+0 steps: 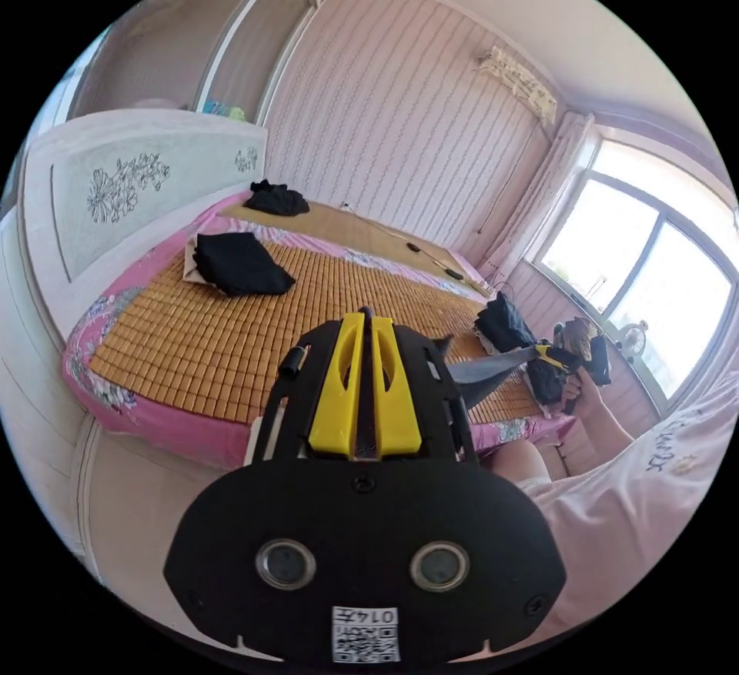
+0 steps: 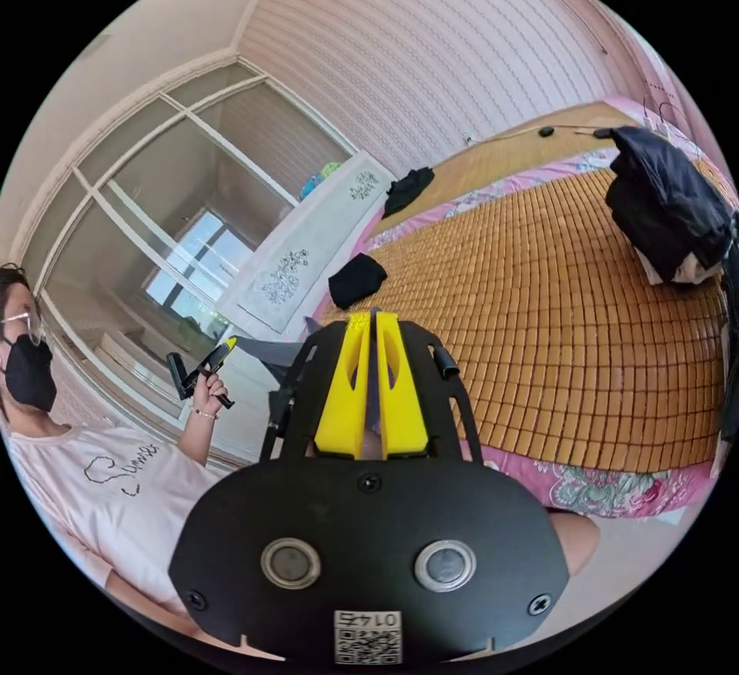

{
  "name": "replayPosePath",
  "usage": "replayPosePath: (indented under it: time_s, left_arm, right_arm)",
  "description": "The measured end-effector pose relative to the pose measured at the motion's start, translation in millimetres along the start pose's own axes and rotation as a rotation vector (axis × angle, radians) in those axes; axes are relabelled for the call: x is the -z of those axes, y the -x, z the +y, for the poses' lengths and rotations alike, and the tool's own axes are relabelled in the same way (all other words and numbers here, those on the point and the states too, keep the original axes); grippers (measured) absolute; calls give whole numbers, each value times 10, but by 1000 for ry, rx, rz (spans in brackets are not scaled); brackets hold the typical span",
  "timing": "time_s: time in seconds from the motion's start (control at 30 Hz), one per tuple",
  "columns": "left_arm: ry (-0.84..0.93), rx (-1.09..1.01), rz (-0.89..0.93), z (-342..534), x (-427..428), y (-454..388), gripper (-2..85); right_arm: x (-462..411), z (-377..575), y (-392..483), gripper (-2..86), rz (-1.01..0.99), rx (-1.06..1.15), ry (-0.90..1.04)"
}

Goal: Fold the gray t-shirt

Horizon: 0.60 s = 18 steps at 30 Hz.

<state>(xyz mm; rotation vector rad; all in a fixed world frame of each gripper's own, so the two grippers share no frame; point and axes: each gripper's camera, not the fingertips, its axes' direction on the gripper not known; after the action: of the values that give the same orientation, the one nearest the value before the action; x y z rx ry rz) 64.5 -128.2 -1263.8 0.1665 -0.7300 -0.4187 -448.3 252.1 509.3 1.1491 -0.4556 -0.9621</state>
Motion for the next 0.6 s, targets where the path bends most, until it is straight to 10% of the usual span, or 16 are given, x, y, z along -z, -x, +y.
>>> replayPosePath:
  time_s: [0.6]
  left_arm:
    - [-520,-381,58,-1503,2266,-1711,-10]
  right_arm:
    - [2816,-308,2593,6,-14,570,-538]
